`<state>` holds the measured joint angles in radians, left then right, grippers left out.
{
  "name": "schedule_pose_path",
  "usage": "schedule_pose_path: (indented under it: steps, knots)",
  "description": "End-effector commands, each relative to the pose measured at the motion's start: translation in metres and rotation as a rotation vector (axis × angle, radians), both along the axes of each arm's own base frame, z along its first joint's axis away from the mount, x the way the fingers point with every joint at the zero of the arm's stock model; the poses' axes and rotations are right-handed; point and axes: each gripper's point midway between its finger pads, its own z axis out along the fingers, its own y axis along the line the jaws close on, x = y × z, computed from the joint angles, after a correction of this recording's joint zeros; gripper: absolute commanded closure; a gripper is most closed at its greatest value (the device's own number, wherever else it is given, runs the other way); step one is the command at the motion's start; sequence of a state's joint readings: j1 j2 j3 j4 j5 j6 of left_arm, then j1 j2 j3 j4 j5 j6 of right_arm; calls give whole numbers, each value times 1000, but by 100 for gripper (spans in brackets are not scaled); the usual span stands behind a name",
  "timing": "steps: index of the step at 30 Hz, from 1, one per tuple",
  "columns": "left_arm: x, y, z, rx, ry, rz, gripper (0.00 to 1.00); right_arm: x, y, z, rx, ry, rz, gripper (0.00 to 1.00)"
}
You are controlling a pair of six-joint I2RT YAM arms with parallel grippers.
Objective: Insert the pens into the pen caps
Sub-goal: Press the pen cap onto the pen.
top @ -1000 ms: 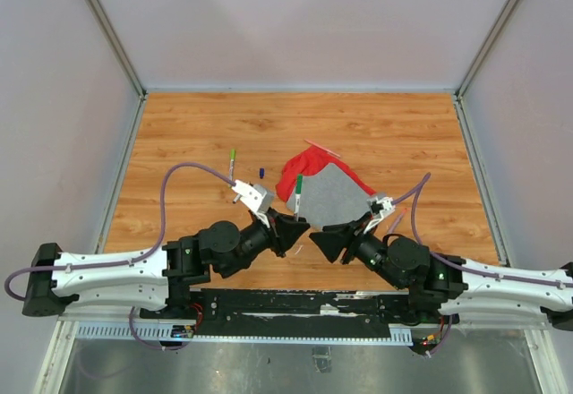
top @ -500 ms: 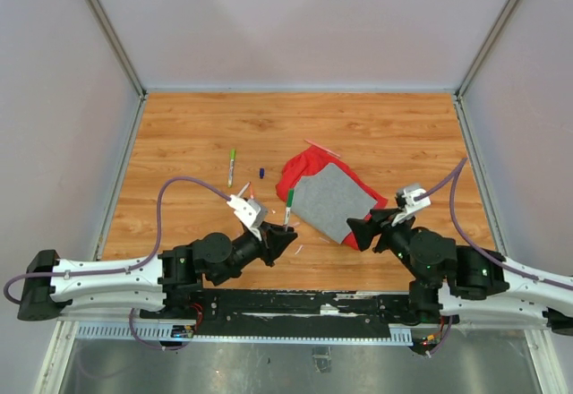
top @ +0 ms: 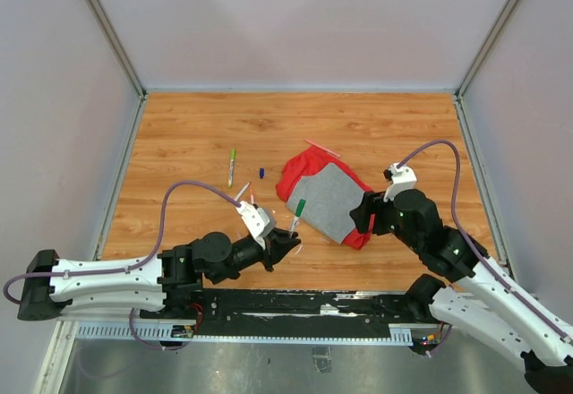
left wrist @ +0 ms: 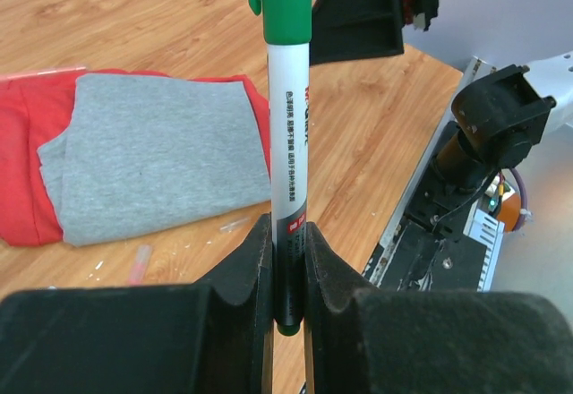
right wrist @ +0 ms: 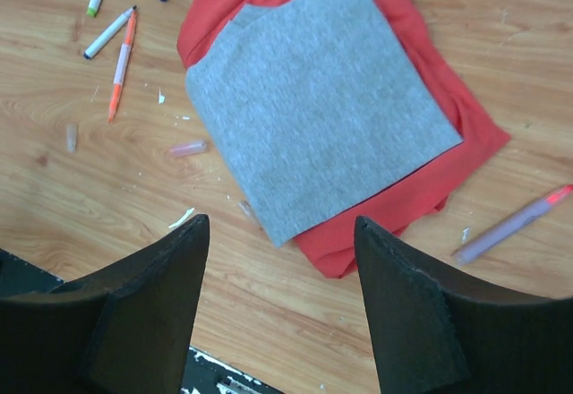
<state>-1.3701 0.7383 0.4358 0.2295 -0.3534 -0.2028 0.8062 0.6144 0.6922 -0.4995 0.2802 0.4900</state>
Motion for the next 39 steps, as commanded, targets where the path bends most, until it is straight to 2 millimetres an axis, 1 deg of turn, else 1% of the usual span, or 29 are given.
schedule_pose_path:
  steps: [1,3,4,6,7,9,12,15,19,22,25,28,34,36,39]
  knots:
    - [3,-5,22,-23,-33,5,99,-9,19,-20,108,131,102,33]
    - [4,-7,22,-11,-32,8,99,-8,18,-29,132,166,98,33]
    - [4,-8,22,-4,-33,6,99,-8,19,-31,148,174,103,33]
    - [5,-10,23,5,-37,4,99,-7,21,-29,183,170,110,32]
    - [6,-10,21,14,-36,7,99,-7,22,-25,201,154,116,32]
    - [7,-12,19,28,-31,15,99,-7,23,-7,246,82,130,31]
    - [6,-18,14,39,-16,3,100,-9,21,33,330,-64,146,31]
    - [4,-24,12,39,-8,-12,100,-14,24,66,420,-156,181,31]
    - [4,-29,10,48,-2,-17,99,-27,38,102,547,-205,278,33]
    - [4,-32,10,52,4,-20,100,-35,51,120,624,-185,346,34]
    - [3,-33,8,56,11,-23,99,-38,58,129,658,-167,382,34]
    - [2,-33,6,59,16,-26,99,-35,63,135,691,-170,390,32]
    - [2,-34,3,63,23,-28,100,-38,80,151,716,-175,463,30]
    - [2,-35,2,69,25,-30,100,-40,86,153,706,-176,479,31]
    - [1,-36,1,70,29,-30,100,-42,97,151,694,-159,507,35]
